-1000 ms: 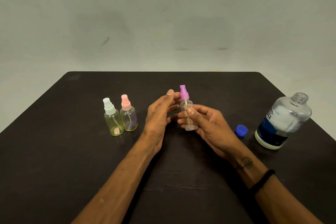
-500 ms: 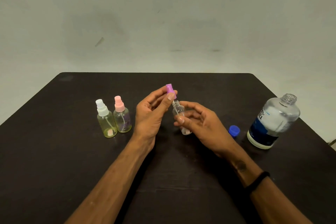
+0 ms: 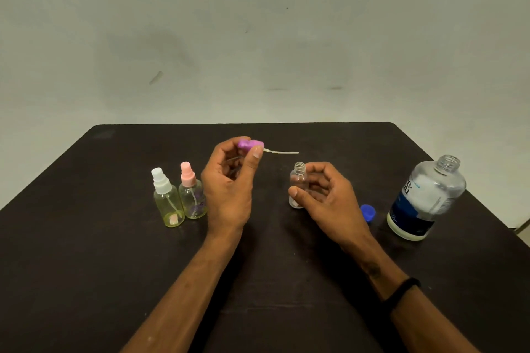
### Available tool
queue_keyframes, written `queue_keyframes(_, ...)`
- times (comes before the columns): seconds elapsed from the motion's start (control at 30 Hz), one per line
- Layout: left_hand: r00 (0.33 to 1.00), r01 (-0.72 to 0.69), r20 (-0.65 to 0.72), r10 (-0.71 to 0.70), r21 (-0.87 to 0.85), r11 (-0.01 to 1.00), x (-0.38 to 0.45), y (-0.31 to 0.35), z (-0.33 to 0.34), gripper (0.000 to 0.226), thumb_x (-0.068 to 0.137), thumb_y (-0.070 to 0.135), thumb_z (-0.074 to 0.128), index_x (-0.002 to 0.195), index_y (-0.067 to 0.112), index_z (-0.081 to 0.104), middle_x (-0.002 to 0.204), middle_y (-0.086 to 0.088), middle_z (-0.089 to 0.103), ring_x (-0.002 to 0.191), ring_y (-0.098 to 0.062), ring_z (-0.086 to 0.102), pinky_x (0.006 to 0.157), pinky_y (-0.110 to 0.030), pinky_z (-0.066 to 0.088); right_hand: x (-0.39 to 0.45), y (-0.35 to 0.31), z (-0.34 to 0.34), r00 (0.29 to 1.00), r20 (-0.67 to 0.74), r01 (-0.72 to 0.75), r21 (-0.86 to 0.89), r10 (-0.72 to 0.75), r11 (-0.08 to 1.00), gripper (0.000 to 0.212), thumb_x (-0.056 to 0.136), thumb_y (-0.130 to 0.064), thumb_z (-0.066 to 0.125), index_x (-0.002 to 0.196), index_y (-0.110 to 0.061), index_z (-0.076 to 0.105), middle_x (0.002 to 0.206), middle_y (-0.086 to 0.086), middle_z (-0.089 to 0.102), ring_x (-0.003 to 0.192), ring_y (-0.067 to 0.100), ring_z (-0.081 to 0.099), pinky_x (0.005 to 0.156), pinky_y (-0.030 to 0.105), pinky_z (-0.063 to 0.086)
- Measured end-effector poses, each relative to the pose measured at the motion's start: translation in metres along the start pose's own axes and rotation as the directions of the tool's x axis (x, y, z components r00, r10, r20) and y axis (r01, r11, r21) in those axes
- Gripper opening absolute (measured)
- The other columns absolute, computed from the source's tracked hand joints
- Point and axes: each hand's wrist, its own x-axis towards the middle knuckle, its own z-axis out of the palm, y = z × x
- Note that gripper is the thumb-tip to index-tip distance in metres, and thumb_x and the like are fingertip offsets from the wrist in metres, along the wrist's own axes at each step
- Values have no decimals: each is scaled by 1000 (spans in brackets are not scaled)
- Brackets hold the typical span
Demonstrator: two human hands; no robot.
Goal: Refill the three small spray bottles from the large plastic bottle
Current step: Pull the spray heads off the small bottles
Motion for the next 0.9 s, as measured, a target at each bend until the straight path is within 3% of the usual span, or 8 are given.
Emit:
queue_keyframes(0.13, 995, -49, -80, 66, 201, 978, -5, -11, -3, 24, 90, 21, 83, 109, 12, 72, 97, 5, 77, 89, -8, 75, 78, -19, 59, 2, 5, 0, 997, -77, -13, -51, 9, 999, 42, 85, -13, 86, 115, -29, 62, 113, -8, 77, 106, 7, 74, 96, 37, 61)
queue_keyframes(0.23, 991, -95, -45, 126, 428, 899, -8, -24, -7, 22, 88, 24, 85, 101, 16, 71, 86, 12, 72, 77, -5, 71, 67, -13, 56, 3, 6, 1, 994, -109, -11, -103, 0, 995, 43, 83, -17, 88, 113, -30, 60, 111, -11, 76, 103, 3, 74, 93, 34, 62)
queue_keyframes(0.43, 996, -89, 52, 75, 742, 665, -9, -43, -10, 20, 90, 32, 80, 91, 23, 63, 79, 10, 69, 70, -10, 67, 68, -37, 61, 2, 5, 2, 995, -99, 2, -206, -23, 979, 51, 77, -26, 93, 114, -31, 59, 109, -13, 73, 100, -1, 71, 85, 23, 61)
queue_keyframes(0.6, 996, -94, 82, 45, 824, 559, -11, -41, -6, 21, 90, 29, 77, 87, 21, 58, 79, 7, 66, 72, -14, 62, 64, -30, 45, 1, 5, 2, 996, -83, 20, -209, -38, 978, 58, 76, -22, 94, 122, -31, 60, 112, -14, 72, 101, -3, 71, 83, 20, 61)
queue_keyframes(0.73, 996, -77, 91, 1, 836, 543, -10, -41, -6, 22, 89, 27, 75, 85, 21, 55, 78, 5, 63, 72, -16, 60, 64, -29, 40, -1, 7, 3, 997, -66, 30, -215, -46, 976, 63, 76, -18, 94, 127, -31, 59, 110, -16, 72, 101, -2, 71, 85, 22, 61)
queue_keyframes(0.9, 992, -84, 120, -29, 833, 547, -10, -41, -8, 31, 84, 29, 82, 91, 22, 53, 84, 2, 61, 77, -16, 58, 68, -28, 39, -6, 5, 4, 997, -66, 25, -253, -43, 967, 87, 73, -27, 96, 146, -35, 48, 116, -19, 65, 106, -6, 65, 86, 18, 58)
